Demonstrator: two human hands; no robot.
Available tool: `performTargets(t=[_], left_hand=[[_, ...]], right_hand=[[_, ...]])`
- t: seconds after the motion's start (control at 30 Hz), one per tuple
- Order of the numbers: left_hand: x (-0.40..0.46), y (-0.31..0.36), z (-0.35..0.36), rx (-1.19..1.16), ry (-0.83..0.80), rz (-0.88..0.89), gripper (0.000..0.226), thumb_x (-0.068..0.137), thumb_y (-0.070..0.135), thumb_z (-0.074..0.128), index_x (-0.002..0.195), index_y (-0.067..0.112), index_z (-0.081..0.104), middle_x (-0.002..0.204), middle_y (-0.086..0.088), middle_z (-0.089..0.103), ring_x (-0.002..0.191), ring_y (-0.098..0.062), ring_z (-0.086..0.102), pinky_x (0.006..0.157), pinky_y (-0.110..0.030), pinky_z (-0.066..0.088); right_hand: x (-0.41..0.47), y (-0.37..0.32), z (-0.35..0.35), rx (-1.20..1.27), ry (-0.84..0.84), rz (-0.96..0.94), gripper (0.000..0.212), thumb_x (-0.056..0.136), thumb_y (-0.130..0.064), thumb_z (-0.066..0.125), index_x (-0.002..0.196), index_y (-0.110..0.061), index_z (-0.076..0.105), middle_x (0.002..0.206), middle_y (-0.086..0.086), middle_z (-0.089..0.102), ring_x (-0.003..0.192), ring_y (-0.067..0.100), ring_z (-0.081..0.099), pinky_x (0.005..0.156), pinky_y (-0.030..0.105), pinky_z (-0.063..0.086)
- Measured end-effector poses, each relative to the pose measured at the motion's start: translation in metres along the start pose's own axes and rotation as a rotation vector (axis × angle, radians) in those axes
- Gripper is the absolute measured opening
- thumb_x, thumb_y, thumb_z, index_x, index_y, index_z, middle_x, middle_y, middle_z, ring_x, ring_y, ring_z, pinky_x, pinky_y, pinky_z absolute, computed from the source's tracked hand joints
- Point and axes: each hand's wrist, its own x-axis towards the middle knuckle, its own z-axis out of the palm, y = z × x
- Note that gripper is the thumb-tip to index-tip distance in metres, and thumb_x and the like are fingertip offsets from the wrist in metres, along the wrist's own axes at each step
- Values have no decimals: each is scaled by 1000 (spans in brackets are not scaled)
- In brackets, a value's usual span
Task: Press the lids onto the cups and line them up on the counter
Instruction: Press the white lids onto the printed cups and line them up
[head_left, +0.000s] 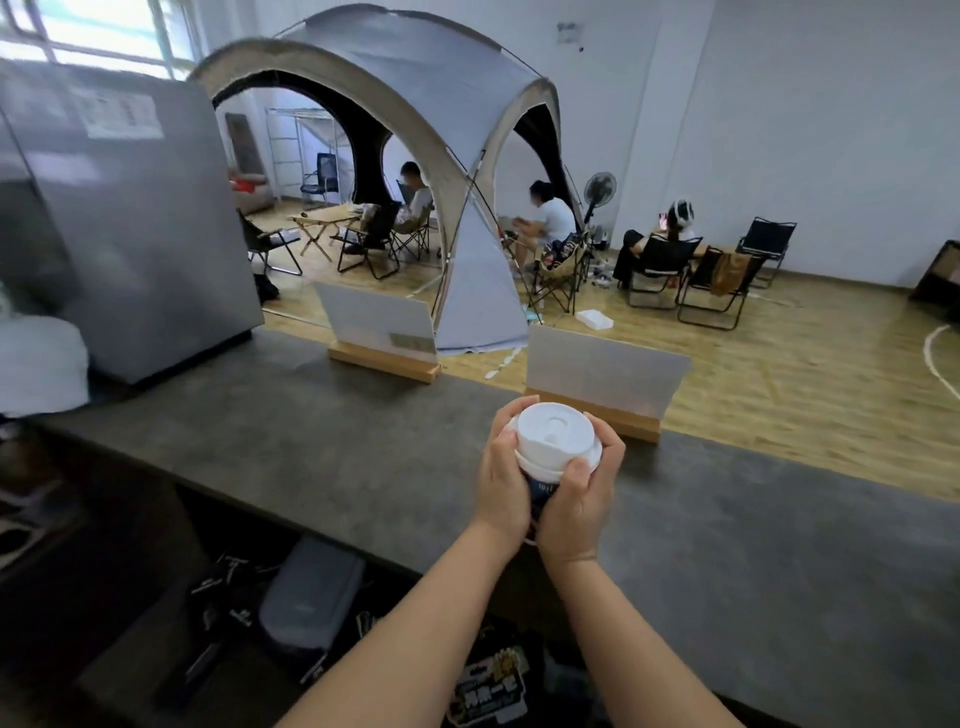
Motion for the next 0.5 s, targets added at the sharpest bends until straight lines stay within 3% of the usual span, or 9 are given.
performTargets(t=[0.1,0.2,0.33,0.5], left_hand=[[-10,5,-5,-9,2,-12,46,92,35,30,126,17,56,114,-9,65,100,-14,64,72,-19,54],[-12,13,-26,-39,-1,-4,34,108,27,23,131,28,48,115,-3,64,103,-12,65,79,-21,54],[-7,26,-85,-31,100,93,30,104,39,31,133,37,39,130,0,56,116,-13,61,94,-30,52],[15,47,-205,305,-41,165,46,89,39,60,132,28,49,127,14,62,120,-6,58,102,-26,46]], right_hand=[[-8,-6,4,22,2,34,41,84,-44,35,116,-21,48,107,-13,59,94,3,59,76,29,51],[-18,-15,20,83,-29,39,42,83,-44,36,115,-21,49,105,-12,60,93,4,60,74,25,51],[-32,-28,71,250,-66,81,40,80,-46,39,108,-20,51,102,-1,60,90,4,60,73,19,49],[-41,-21,168,332,-140,206,50,76,-51,42,113,-18,51,111,15,58,100,28,60,82,46,50]])
